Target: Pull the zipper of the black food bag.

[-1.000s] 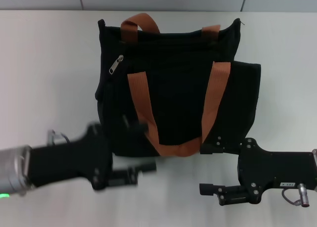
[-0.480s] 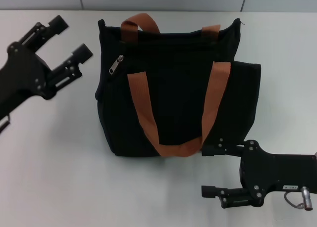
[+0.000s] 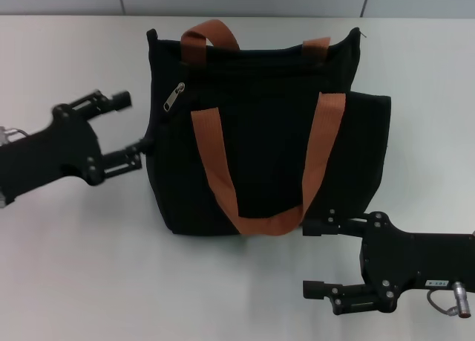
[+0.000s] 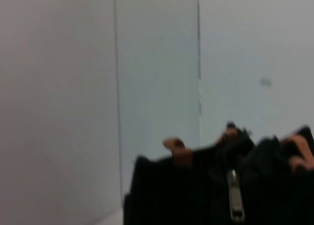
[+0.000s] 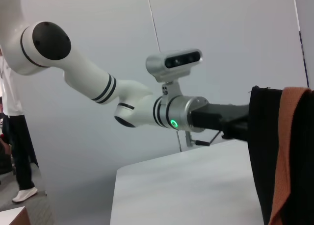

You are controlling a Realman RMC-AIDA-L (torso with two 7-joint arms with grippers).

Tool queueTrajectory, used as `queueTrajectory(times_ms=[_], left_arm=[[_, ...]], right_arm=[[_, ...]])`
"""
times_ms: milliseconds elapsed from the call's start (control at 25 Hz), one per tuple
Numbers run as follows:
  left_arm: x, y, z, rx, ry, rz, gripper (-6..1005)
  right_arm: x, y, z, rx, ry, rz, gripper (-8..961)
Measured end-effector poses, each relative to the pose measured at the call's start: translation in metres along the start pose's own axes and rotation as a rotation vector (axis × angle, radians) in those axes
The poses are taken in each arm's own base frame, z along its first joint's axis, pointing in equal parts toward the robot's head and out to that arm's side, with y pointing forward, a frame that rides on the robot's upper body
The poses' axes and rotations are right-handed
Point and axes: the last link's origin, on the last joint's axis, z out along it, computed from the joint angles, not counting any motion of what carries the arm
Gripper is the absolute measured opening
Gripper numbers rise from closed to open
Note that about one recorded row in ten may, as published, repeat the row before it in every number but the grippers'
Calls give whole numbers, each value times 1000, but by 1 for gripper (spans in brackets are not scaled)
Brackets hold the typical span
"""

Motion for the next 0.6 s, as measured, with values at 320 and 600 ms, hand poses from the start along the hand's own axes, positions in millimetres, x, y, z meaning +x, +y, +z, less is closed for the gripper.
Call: queueTrajectory(times_ms=[320, 600], left_arm=[[-7, -6, 18, 53, -45, 69, 717], [4, -15, 25, 116, 17, 168, 702]], right_arm=[[0, 0, 0, 0, 1, 4, 800], [-1, 1, 0, -7, -6, 11, 797]])
